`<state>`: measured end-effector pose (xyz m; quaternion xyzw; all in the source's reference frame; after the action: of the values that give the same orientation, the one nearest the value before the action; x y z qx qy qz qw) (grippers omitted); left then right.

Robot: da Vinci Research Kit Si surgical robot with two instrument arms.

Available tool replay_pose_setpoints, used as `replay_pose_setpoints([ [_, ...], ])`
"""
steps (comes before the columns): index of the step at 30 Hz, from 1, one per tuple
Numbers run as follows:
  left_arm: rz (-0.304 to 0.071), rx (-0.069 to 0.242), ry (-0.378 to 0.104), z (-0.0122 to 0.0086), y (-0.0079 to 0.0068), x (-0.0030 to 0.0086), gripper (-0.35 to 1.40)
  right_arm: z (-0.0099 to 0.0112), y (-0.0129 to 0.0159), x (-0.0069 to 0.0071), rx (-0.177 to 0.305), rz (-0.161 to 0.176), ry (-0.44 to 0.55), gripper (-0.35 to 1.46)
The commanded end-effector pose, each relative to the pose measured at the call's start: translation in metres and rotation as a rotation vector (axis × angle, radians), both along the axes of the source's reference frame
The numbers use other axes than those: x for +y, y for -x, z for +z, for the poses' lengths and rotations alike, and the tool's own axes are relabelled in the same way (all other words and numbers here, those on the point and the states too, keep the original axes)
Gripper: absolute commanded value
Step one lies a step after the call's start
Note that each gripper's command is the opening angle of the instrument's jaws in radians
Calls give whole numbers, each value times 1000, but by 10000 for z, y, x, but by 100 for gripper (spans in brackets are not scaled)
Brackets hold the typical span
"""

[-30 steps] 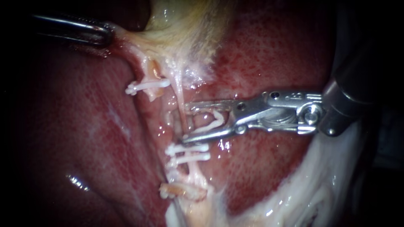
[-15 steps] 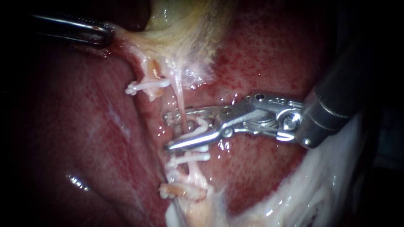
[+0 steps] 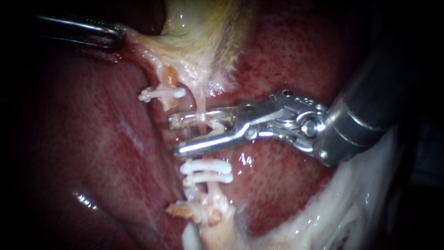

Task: Clipping third clip right tube

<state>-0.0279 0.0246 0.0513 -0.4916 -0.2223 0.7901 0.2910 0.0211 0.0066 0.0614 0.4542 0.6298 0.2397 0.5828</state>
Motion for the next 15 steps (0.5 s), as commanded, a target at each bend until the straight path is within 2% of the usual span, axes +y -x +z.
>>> replay_pose_setpoints([
  [1, 0, 0, 0, 0, 0, 0, -35, 0, 0, 0, -2, 2, 0, 46],
  [8, 0, 0, 0, 0, 0, 0, -35, -1, 1, 2, -1, 2, -2, 38],
  [15, 0, 0, 0, 0, 0, 0, -35, -4, 5, 2, 1, -1, -3, 0],
])
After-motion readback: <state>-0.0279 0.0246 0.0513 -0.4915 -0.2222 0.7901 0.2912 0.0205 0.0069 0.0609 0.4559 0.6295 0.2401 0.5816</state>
